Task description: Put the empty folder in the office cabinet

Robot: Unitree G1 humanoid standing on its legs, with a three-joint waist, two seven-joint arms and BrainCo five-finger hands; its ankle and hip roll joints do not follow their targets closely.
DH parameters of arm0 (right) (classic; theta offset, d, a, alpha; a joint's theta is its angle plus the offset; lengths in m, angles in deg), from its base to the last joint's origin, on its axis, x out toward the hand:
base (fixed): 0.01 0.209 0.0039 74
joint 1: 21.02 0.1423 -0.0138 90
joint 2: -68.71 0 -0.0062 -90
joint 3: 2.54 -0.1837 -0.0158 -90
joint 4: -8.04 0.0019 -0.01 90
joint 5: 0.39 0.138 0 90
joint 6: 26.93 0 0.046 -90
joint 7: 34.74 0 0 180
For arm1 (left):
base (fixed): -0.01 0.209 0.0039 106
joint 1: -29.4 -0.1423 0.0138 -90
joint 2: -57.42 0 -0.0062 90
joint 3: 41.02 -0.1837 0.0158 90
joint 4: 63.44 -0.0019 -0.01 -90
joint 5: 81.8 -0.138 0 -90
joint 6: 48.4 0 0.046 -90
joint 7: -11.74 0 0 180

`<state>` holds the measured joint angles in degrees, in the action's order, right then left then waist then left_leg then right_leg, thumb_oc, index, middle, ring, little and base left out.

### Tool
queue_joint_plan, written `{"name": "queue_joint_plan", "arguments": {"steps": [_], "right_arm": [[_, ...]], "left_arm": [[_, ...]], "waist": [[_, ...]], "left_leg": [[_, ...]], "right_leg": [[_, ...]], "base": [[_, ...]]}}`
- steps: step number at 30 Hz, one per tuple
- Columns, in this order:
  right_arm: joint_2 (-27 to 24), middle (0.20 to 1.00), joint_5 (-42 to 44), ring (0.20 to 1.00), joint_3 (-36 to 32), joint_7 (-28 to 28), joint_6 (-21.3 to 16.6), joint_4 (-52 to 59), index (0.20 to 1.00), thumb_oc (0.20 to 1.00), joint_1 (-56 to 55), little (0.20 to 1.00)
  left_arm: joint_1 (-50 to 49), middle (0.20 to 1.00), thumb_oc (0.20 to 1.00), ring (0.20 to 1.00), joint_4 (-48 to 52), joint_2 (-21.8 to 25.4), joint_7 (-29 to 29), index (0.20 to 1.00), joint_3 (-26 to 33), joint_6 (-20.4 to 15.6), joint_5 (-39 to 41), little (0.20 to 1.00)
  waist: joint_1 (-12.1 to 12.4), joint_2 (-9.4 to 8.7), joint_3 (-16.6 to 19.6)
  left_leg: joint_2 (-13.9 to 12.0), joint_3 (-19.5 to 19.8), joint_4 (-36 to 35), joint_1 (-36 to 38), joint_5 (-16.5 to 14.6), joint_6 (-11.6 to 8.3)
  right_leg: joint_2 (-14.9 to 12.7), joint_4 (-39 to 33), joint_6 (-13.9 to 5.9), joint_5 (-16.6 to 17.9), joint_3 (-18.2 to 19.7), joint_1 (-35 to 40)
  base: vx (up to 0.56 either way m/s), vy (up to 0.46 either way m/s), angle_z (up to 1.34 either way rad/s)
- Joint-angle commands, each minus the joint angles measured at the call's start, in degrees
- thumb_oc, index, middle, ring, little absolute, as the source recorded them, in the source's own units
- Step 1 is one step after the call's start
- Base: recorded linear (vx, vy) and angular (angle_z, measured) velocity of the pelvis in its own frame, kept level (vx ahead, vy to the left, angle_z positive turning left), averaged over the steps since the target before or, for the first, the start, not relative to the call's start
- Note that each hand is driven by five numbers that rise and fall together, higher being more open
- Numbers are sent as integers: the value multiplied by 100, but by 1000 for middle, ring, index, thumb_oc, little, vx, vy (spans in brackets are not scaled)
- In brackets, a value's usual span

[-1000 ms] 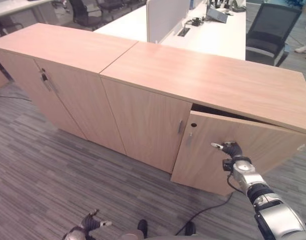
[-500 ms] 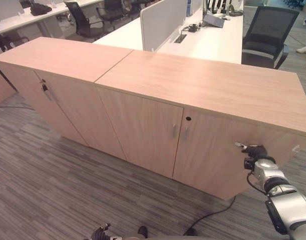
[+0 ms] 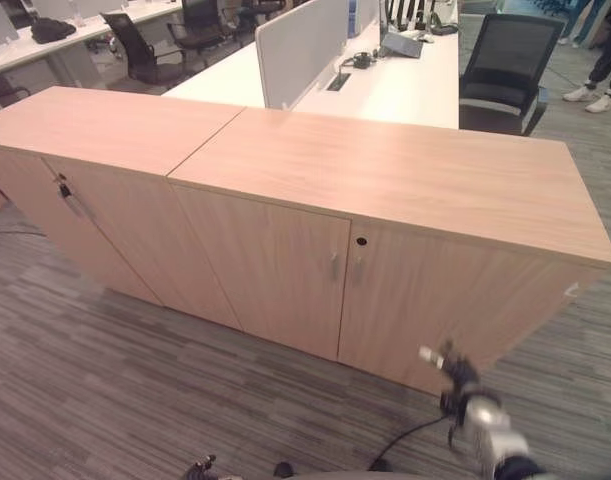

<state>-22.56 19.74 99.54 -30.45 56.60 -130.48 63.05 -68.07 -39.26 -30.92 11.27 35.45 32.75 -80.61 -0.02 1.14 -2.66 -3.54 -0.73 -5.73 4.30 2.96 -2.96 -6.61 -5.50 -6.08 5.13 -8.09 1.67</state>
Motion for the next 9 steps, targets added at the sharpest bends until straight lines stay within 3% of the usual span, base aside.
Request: {"name": "queue_joint_plan", "arguments": {"steps": [1, 9], "right_arm": [[85, 1000, -780, 1000, 205, -138, -134, -626, 1000, 1000, 472, 1000], [252, 1000, -907, 1000, 183, -155, -24, -1768, 1000, 1000, 485, 1000]], "left_arm": [[366, 1000, 1000, 1000, -358, 47, 42, 1000, -83, -120, -257, 1000], [422, 1000, 1000, 1000, -367, 95, 98, 1000, -188, -117, -201, 1000]], "waist": [[-71, -115, -210], [-213, -91, -234]], "left_leg": [[-101, 29, 73, 184, -449, -185], [-123, -181, 73, 263, -472, -175]], "right_leg": [[-175, 50, -356, -547, -26, 423], [-165, 50, -366, -507, 131, 374]], "base": [[-28, -2, -26], [-17, 9, -22]]}}
